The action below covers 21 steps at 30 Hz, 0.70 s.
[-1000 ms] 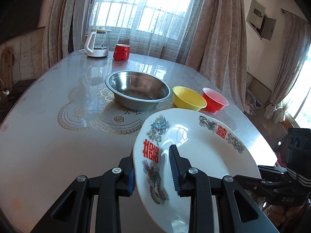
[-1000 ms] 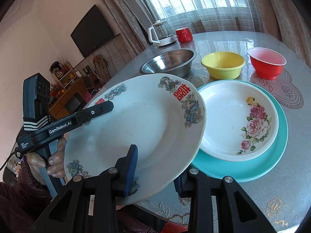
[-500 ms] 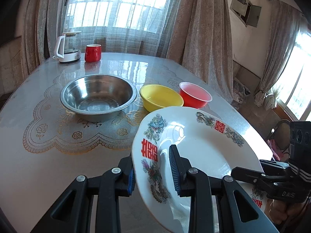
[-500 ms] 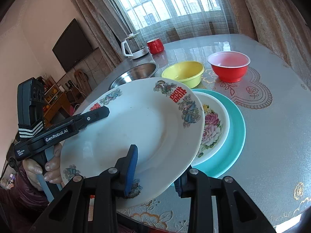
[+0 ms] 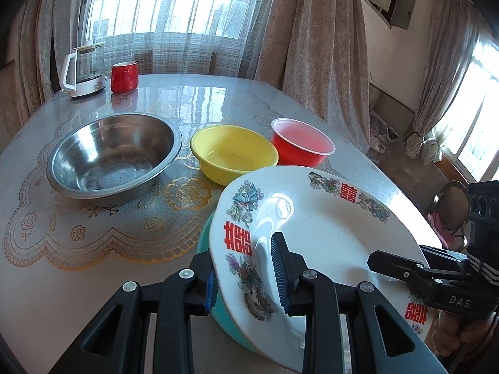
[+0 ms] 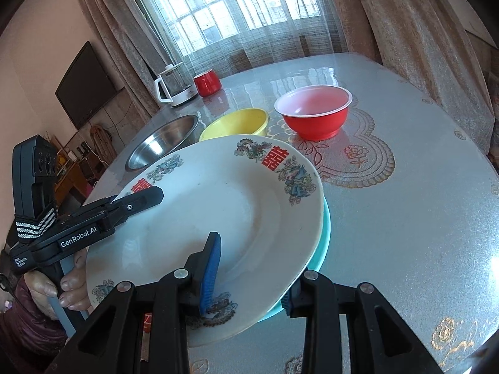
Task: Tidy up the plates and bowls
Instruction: 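Lift the large plate and carry it over the flowered plate stack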
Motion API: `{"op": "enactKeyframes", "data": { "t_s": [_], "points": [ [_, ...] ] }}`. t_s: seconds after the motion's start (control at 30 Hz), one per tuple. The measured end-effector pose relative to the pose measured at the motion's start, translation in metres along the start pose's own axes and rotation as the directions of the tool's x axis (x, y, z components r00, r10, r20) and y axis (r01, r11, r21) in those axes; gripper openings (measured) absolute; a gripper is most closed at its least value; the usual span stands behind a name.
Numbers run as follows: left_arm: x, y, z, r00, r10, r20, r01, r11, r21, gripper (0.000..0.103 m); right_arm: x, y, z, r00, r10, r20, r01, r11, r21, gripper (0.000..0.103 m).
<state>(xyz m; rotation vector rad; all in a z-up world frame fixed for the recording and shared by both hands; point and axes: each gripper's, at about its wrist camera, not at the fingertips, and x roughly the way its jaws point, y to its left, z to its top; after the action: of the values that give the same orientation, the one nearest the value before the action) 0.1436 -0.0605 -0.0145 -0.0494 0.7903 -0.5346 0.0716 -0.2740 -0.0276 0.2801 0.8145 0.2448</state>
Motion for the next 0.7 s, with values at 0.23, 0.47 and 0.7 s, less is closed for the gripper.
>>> {"op": "enactKeyframes", "data": {
  "t_s": [0.23,0.47,0.7],
  "points": [
    [0.014,0.004,-0.007,0.999,0.025,-0.033,-0.025,1.000,-0.008,0.030,0.012,0.001,0.004,0.998,-0.057,0.013,0.057,0.998,-0.032,0.033],
    [0.022,0.009,-0.014,0.998,0.023,-0.062,-0.025,0.999,-0.030,0.031,0.013,0.002,0.003,0.994,-0.105,0.013,0.106,0.993,-0.054,0.033],
    [0.020,0.007,-0.016,0.998,0.050,-0.049,-0.050,0.999,-0.011,0.030,0.023,-0.004,-0.003,0.993,-0.115,-0.017,0.114,0.993,-0.036,0.034]
  ]
}}
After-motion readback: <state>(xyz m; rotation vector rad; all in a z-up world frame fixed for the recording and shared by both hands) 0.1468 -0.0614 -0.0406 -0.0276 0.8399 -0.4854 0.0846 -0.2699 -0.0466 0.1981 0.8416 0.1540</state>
